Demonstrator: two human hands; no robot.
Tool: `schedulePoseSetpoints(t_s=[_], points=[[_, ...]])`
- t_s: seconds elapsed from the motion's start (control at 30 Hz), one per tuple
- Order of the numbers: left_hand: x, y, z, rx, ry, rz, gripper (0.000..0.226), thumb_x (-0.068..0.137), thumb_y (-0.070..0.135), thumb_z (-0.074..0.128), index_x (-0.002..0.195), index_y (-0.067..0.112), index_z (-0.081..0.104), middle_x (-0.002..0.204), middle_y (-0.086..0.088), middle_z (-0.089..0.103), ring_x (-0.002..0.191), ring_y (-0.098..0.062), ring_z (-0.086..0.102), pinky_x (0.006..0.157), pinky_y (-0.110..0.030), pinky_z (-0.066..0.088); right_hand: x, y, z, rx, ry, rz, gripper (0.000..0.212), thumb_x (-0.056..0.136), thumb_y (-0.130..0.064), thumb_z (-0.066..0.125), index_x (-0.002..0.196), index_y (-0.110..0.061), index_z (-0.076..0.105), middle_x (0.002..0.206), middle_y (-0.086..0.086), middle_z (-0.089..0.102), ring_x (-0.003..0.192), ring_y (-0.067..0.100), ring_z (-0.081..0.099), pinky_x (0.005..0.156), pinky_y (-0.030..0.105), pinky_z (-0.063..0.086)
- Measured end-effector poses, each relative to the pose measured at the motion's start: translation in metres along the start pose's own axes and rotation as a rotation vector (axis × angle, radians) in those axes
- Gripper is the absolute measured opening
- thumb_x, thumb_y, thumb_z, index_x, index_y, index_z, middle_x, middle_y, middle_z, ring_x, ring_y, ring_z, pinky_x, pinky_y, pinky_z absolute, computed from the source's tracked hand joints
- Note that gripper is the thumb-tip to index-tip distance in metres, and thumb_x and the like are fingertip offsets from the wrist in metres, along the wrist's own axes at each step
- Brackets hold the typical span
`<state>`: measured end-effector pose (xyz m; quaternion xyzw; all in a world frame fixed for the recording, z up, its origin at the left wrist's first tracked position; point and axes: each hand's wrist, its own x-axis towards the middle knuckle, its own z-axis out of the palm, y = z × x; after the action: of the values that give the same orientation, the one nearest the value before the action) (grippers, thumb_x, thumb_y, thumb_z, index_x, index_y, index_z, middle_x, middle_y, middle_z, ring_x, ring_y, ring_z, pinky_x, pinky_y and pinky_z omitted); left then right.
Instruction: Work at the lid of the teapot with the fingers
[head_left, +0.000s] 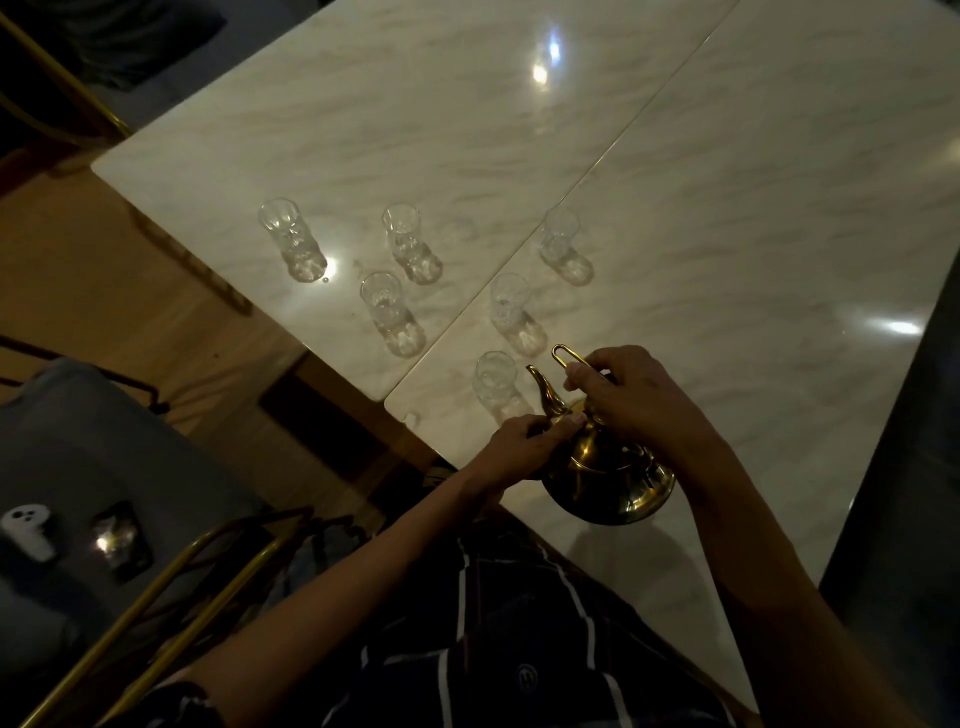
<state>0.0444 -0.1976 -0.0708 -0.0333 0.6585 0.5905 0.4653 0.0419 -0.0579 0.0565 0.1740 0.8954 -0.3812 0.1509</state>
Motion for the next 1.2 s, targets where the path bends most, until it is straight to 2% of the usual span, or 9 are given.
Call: schedulePoseSetpoints(t_s=[0.2, 0.37, 0.47, 0.63, 0.8, 0.9, 0.93, 1.03, 1.2], points=[[-0.001, 0.0, 0.001, 0.006, 0.013, -0.004, 0.082, 0.066, 0.082, 0.063, 0.117, 0.019, 0.074, 0.108, -0.002, 0.079, 0.099, -0.016, 0.077, 0.094, -0.042, 0.062, 0.0, 0.0, 0.001, 0.02, -0.009, 0.018, 0.032, 0.098, -0.037, 0.054, 0.094, -0.014, 0.076, 0.078, -0.003, 0.064, 0.084, 0.019, 0.068, 0.082, 0.041, 0.057], [0.0, -0.003, 0.0, 0.01, 0.029, -0.011, 0.057, 0.09, 0.066, 0.064, 0.116, 0.016, 0.074, 0.108, -0.003, 0.079, 0.099, -0.017, 0.077, 0.095, -0.044, 0.062, -0.001, -0.002, 0.002, -0.001, -0.016, 0.003, 0.032, 0.099, -0.035, 0.054, 0.095, -0.012, 0.076, 0.076, -0.006, 0.063, 0.083, 0.019, 0.067, 0.082, 0.041, 0.056], [-0.001, -0.002, 0.0, 0.012, 0.028, -0.014, 0.066, 0.083, 0.073, 0.064, 0.118, 0.017, 0.073, 0.109, -0.003, 0.079, 0.1, -0.017, 0.077, 0.095, -0.044, 0.062, -0.001, -0.003, 0.001, -0.01, -0.021, -0.006, 0.033, 0.099, -0.034, 0.053, 0.096, -0.011, 0.076, 0.08, -0.005, 0.063, 0.087, 0.02, 0.068, 0.084, 0.042, 0.056], [-0.002, -0.001, 0.001, 0.011, 0.029, -0.01, 0.058, 0.09, 0.066, 0.063, 0.118, 0.017, 0.074, 0.109, -0.004, 0.079, 0.1, -0.019, 0.076, 0.096, -0.044, 0.061, -0.001, -0.005, 0.0, -0.018, -0.021, -0.005, 0.032, 0.099, -0.034, 0.053, 0.096, -0.011, 0.076, 0.076, -0.009, 0.061, 0.088, 0.019, 0.067, 0.083, 0.039, 0.055], [-0.002, 0.0, 0.002, 0.006, 0.02, -0.005, 0.06, 0.088, 0.069, 0.064, 0.118, 0.017, 0.074, 0.109, -0.002, 0.079, 0.1, -0.017, 0.076, 0.097, -0.045, 0.061, 0.0, -0.004, -0.001, -0.016, -0.015, 0.017, 0.032, 0.098, -0.036, 0.054, 0.095, -0.013, 0.076, 0.077, -0.008, 0.064, 0.083, 0.014, 0.067, 0.079, 0.036, 0.055], [-0.002, 0.001, 0.001, 0.007, 0.013, -0.006, 0.072, 0.073, 0.079, 0.065, 0.114, 0.021, 0.075, 0.107, 0.0, 0.08, 0.099, -0.016, 0.077, 0.095, -0.043, 0.062, 0.0, -0.005, 0.0, -0.011, -0.008, 0.012, 0.032, 0.099, -0.036, 0.053, 0.096, -0.013, 0.076, 0.079, -0.008, 0.064, 0.083, 0.011, 0.067, 0.075, 0.033, 0.054], [-0.001, 0.001, 0.0, 0.009, 0.006, -0.004, 0.07, 0.075, 0.078, 0.065, 0.114, 0.021, 0.075, 0.107, 0.0, 0.08, 0.099, -0.015, 0.077, 0.095, -0.044, 0.062, 0.0, -0.005, 0.0, -0.014, -0.007, 0.011, 0.032, 0.099, -0.036, 0.053, 0.096, -0.013, 0.076, 0.079, -0.009, 0.064, 0.083, 0.01, 0.066, 0.075, 0.033, 0.054], [0.0, 0.001, -0.003, 0.018, -0.001, -0.006, 0.062, 0.084, 0.072, 0.064, 0.116, 0.02, 0.074, 0.108, 0.001, 0.08, 0.101, -0.014, 0.076, 0.098, -0.046, 0.06, 0.001, -0.004, 0.0, -0.013, -0.006, 0.018, 0.033, 0.099, -0.036, 0.053, 0.096, -0.013, 0.076, 0.08, -0.006, 0.066, 0.082, 0.012, 0.067, 0.079, 0.037, 0.056], [0.001, 0.007, -0.009, 0.057, -0.005, -0.004, 0.077, 0.068, 0.085, 0.063, 0.115, 0.024, 0.074, 0.106, 0.004, 0.08, 0.098, -0.011, 0.077, 0.095, -0.042, 0.061, 0.002, -0.006, 0.0, 0.047, 0.01, 0.032, 0.032, 0.099, -0.036, 0.053, 0.094, -0.012, 0.075, 0.083, -0.001, 0.07, 0.077, 0.013, 0.071, 0.078, 0.043, 0.06]])
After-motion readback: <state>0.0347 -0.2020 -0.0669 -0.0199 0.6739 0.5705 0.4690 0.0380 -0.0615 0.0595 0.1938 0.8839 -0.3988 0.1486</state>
